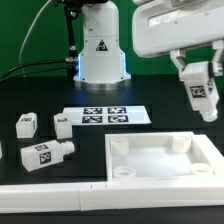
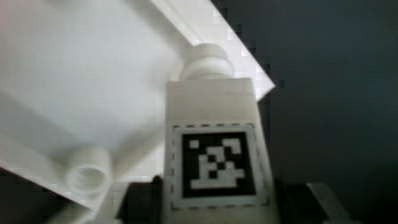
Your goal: Assemble square table
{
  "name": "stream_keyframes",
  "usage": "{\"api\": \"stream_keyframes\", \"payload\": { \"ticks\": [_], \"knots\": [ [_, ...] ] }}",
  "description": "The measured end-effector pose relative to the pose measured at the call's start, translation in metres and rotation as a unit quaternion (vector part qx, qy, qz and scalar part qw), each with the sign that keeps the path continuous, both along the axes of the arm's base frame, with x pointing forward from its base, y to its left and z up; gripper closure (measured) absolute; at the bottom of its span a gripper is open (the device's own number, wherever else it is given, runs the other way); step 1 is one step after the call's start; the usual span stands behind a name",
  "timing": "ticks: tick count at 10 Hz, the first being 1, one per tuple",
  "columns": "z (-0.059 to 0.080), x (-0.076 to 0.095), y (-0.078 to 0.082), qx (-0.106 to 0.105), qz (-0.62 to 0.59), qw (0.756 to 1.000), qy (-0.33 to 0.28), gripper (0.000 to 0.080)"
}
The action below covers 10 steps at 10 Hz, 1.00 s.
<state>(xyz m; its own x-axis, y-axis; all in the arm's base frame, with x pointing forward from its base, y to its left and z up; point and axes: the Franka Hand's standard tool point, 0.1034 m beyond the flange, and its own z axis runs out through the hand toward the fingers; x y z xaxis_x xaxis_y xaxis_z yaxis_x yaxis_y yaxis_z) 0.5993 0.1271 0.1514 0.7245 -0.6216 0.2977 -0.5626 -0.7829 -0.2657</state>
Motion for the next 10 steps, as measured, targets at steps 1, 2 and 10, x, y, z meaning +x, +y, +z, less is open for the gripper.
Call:
{"api": "stream_keyframes", "payload": {
  "ticks": [1,2,10],
  "knots": [
    [-0.002,-0.003,0.003,0.001,-0.005,1.000,-0.001,0.0514],
    [-0.001,-0.002,0.002,0.001,-0.003,1.000,-0.001,0.0514],
    [0.004,0.023,-0.034,-0.088,0.164,0.982,-0.011,0.0514]
  ]
}}
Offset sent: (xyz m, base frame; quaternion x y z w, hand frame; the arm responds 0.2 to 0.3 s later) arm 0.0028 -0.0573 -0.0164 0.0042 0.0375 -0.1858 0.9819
